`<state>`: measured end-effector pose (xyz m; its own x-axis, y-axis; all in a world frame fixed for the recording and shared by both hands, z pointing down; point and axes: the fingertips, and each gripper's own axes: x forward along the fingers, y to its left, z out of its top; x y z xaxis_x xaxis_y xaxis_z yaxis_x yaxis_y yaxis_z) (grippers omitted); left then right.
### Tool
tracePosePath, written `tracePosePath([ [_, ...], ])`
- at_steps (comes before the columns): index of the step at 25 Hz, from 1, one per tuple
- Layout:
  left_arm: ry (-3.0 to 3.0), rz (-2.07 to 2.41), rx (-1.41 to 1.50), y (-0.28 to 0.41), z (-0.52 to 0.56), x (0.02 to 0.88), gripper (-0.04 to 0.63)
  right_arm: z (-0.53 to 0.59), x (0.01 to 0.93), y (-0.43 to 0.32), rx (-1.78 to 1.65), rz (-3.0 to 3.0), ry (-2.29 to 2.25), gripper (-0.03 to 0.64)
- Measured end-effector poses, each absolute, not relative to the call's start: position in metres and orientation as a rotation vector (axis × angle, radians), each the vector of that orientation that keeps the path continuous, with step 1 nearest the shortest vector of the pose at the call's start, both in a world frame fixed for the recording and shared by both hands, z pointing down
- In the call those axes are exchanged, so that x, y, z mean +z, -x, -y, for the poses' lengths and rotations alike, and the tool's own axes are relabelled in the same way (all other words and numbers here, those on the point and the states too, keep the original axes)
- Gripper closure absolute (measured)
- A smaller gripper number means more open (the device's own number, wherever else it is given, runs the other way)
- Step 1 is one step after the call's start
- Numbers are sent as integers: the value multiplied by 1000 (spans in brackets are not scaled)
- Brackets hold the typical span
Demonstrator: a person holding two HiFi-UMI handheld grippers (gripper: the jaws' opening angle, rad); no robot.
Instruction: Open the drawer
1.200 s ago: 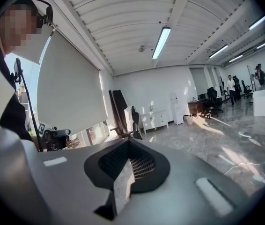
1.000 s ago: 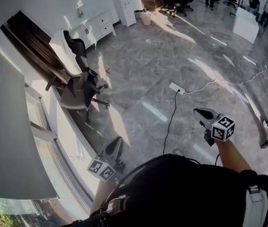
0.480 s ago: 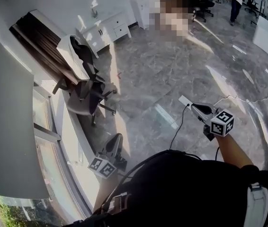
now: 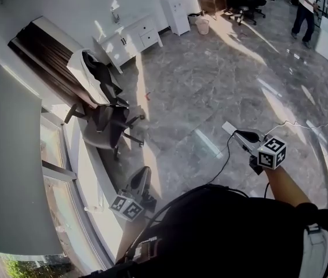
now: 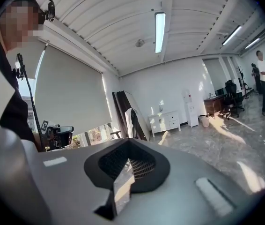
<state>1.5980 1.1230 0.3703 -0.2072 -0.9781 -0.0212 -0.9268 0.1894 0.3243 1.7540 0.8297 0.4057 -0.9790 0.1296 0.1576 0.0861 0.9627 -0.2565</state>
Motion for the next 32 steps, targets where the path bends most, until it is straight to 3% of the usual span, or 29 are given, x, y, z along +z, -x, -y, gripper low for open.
tracePosePath([
  [9, -1954, 2148, -434, -1494, -1075, 387, 595, -791, 405, -1678, 350, 2948, -7, 617],
  [20, -2123, 2029, -382, -1309, -1070, 369, 595, -807, 375, -1509, 316, 2973, -140, 617],
  [32, -2015, 2085, -402, -1222, -1048, 390, 595, -762, 383, -1399, 348, 2952, -35, 617],
])
